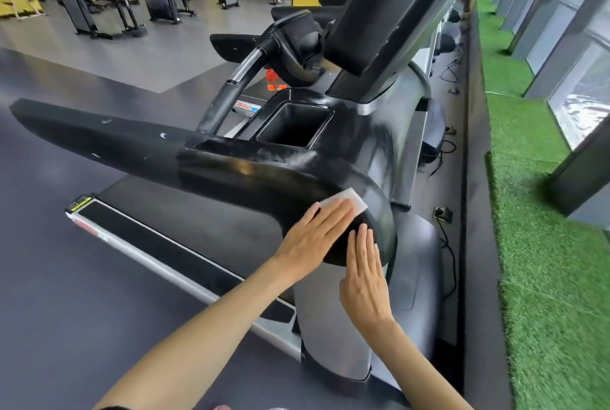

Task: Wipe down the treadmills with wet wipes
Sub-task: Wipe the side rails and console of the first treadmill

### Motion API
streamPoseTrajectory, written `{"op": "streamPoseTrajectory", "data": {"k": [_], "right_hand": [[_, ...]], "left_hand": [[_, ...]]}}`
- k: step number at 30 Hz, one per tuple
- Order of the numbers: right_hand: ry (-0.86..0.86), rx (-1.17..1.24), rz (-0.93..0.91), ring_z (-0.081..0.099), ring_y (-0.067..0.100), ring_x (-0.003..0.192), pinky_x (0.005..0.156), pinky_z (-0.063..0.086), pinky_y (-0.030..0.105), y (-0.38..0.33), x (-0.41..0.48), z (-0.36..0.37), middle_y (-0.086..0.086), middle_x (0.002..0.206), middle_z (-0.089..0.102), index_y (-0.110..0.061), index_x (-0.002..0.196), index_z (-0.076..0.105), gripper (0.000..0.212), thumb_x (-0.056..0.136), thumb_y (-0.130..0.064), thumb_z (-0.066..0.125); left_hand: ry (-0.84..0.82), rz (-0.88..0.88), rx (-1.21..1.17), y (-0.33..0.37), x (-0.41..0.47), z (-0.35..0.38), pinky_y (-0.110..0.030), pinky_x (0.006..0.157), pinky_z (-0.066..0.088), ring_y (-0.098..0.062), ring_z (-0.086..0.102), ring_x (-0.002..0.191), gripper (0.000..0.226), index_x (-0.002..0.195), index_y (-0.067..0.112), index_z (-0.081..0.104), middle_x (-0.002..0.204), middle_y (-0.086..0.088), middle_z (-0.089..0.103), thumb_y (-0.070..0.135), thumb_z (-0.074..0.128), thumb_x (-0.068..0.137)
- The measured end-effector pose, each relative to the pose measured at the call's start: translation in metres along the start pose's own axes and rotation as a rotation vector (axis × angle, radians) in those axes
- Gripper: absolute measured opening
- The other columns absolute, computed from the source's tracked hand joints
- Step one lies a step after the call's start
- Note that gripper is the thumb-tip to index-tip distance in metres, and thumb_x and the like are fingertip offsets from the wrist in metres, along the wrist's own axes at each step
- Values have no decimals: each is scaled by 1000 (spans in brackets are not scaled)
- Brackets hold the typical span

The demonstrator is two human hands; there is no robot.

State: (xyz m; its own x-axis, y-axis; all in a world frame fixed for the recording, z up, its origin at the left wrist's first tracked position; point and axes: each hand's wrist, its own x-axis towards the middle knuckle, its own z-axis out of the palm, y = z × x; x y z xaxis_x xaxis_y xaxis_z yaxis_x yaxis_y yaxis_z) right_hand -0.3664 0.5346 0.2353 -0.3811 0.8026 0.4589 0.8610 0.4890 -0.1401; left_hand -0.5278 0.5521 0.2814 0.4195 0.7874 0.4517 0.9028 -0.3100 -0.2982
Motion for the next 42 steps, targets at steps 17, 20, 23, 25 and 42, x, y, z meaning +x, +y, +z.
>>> {"op": "streamPoseTrajectory", "data": {"k": [17, 20, 23, 25, 42], "right_hand": [[9, -40, 11, 2, 35, 148, 120, 2, 43, 2, -6, 2, 20, 159, -1, 3, 150, 3, 87, 75, 5, 46], [-2, -41, 37, -5, 34, 148, 120, -1, 43, -2, -4, 4, 22, 158, -1, 4, 150, 2, 83, 77, 4, 42], [-2, -40, 57, -7, 34, 148, 121, -1, 43, -4, -4, 5, 24, 158, 2, 5, 150, 2, 74, 80, 2, 26], [7, -28, 48, -6, 33, 148, 121, -1, 42, -3, -3, 6, 23, 158, 3, 5, 151, 2, 73, 81, 1, 22], [53, -32, -12, 2, 34, 148, 120, 3, 42, 5, -5, 11, 19, 158, 2, 0, 151, -8, 76, 82, 5, 23]], "left_hand": [[77, -155, -64, -33, -34, 14, -52, 115, 3, -20, -8, 148, 107, 152, 12, -10, 160, -8, -15, -14, 52, 70], [109, -512, -272, -31, -16, 1, -51, 111, -4, -17, -16, 147, 114, 151, 15, -17, 158, -6, -11, -27, 44, 64], [31, -359, -185, -2, -12, 9, -48, 113, -7, -20, -19, 146, 111, 150, 11, -18, 158, -7, -23, -18, 48, 66], [-56, -90, -68, 12, -32, 26, -48, 117, -6, -20, -17, 147, 108, 151, 10, -16, 158, -7, -25, -4, 55, 71], [-135, -266, -106, 10, -59, 34, -50, 112, -2, -21, -17, 147, 116, 151, 7, -15, 158, -10, -23, -9, 61, 65]]}}
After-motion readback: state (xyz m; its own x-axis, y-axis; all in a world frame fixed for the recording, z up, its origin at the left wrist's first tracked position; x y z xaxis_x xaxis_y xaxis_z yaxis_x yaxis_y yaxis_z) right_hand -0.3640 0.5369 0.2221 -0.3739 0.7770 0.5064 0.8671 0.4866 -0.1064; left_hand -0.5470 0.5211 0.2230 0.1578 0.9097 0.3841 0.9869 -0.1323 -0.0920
